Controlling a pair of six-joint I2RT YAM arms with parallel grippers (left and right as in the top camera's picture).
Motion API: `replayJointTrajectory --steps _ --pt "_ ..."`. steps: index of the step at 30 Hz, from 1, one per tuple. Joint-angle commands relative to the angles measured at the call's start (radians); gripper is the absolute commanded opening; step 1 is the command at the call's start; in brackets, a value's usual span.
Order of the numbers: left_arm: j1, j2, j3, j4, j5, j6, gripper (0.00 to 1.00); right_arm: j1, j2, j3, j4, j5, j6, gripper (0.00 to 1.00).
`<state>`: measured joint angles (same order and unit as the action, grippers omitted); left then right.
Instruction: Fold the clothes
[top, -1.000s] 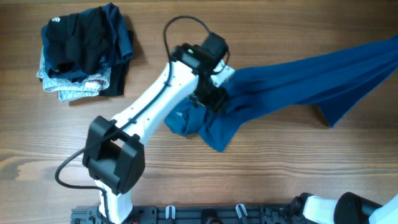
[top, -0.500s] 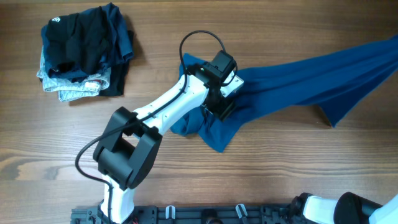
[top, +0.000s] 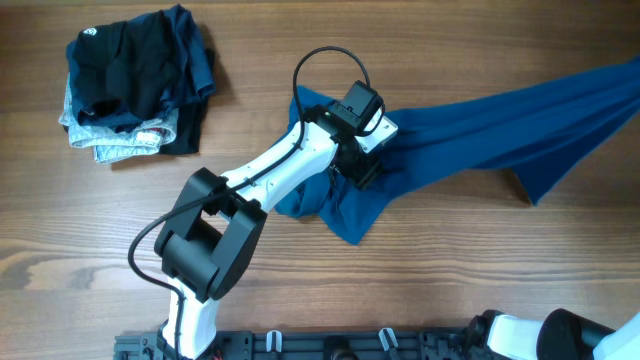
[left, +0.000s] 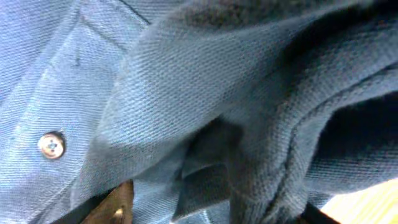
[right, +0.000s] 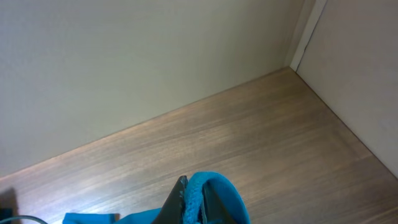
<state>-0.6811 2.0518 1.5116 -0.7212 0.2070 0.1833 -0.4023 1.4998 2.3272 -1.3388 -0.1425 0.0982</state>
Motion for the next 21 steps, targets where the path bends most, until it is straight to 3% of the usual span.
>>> replayJointTrajectory --steps 1,3,8,15,21 --pt "-0.004 0.013 -0.006 0.0 0.055 0.006 0.54 -0.005 0.0 0.002 0.011 -0.016 -0.02 0.04" --pt "-0.004 0.013 -0.006 0.0 0.059 -0.013 0.34 -0.005 0.0 0.002 0.011 -0.016 -0.02 0.04" --pt "-0.004 0.013 -0.006 0.0 0.058 -0.034 0.06 -0.005 0.0 0.002 0.012 -0.016 -0.021 0.04" --pt "0.007 -0.056 -0.005 -0.009 0.029 -0.088 0.04 -0.005 0.0 0.002 0.013 -0.016 -0.02 0.04" --pt "0.05 -0.298 0.031 -0.072 -0.126 -0.177 0.04 -0.005 0.0 0.002 0.013 -0.016 -0.021 0.04"
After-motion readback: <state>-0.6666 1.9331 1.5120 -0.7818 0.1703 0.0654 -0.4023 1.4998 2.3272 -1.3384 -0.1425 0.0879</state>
